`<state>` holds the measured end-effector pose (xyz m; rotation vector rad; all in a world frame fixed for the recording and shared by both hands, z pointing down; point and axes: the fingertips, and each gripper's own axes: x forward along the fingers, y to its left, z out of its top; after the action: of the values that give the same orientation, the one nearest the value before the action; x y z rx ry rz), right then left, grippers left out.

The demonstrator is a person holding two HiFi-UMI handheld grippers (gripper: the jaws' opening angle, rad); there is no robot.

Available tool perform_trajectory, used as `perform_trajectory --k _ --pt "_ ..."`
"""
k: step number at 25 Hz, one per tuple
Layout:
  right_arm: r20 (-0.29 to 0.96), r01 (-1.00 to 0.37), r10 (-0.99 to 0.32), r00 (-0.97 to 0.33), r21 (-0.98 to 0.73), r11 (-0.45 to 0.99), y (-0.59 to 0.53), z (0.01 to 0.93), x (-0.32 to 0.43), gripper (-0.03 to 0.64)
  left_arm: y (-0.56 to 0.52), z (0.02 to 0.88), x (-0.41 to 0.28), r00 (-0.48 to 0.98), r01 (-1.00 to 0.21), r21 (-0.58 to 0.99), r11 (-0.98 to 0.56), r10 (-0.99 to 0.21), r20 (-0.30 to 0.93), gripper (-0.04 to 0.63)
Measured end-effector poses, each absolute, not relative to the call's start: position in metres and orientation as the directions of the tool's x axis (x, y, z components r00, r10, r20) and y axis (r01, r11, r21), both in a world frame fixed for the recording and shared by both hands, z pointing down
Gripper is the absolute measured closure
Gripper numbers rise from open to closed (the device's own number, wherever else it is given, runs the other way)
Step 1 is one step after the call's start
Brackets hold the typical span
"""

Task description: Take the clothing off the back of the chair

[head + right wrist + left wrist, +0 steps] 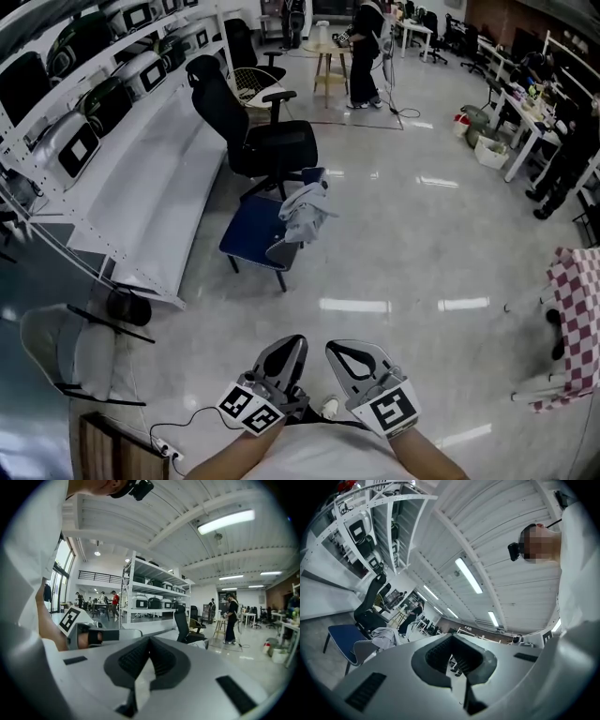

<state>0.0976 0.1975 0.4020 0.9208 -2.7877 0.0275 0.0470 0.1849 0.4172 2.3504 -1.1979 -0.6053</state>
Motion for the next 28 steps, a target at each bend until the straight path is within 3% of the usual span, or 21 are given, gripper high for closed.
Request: perform_trajectory --k 28 --pt "0.23 -0.607 -0.597 -0.769 0.032 0.794 0.064 0.406 -0.036 0.601 0.042 0.423 -0.101 0.516 -0.608 0.604 -0.515 -0.835 -0.191 0.588"
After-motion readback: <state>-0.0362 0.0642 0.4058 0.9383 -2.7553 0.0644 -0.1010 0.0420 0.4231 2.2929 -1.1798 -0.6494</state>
